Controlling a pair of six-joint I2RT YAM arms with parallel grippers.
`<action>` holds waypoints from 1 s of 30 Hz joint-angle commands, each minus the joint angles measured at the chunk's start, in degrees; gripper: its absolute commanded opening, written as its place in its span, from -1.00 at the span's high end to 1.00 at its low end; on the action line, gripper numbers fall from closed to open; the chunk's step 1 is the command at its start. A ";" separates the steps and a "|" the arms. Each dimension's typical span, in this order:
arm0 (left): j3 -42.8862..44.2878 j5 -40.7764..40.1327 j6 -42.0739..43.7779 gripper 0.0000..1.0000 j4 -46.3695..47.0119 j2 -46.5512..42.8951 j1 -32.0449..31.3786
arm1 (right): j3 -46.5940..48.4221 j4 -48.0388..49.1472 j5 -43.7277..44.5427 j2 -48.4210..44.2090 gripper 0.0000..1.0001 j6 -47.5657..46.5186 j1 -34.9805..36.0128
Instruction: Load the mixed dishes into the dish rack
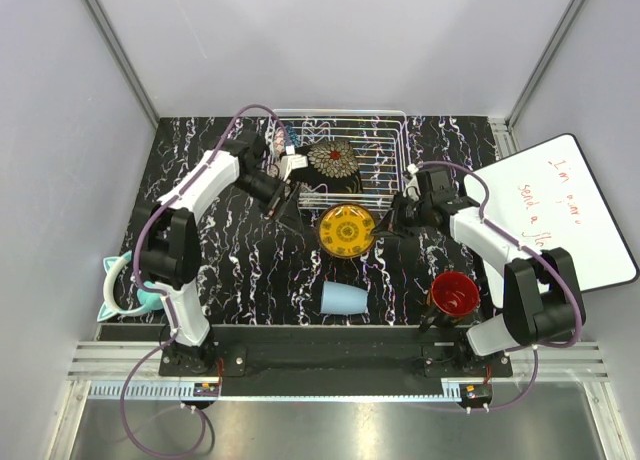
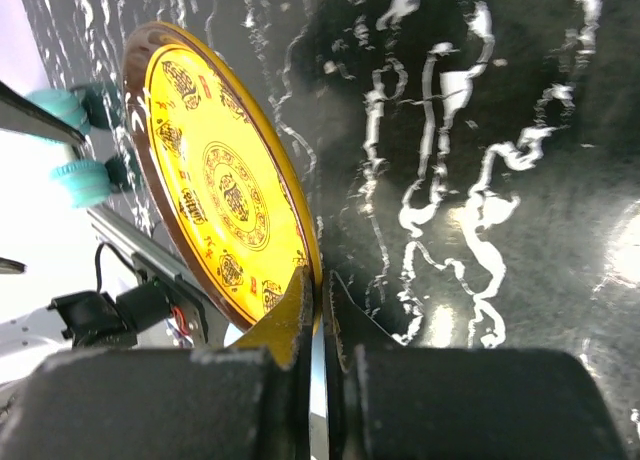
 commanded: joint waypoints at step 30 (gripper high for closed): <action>22.45 8.99 -14.40 -0.76 7.43 3.41 -1.00 | 26.76 -9.10 -3.82 0.28 1.00 -2.39 5.83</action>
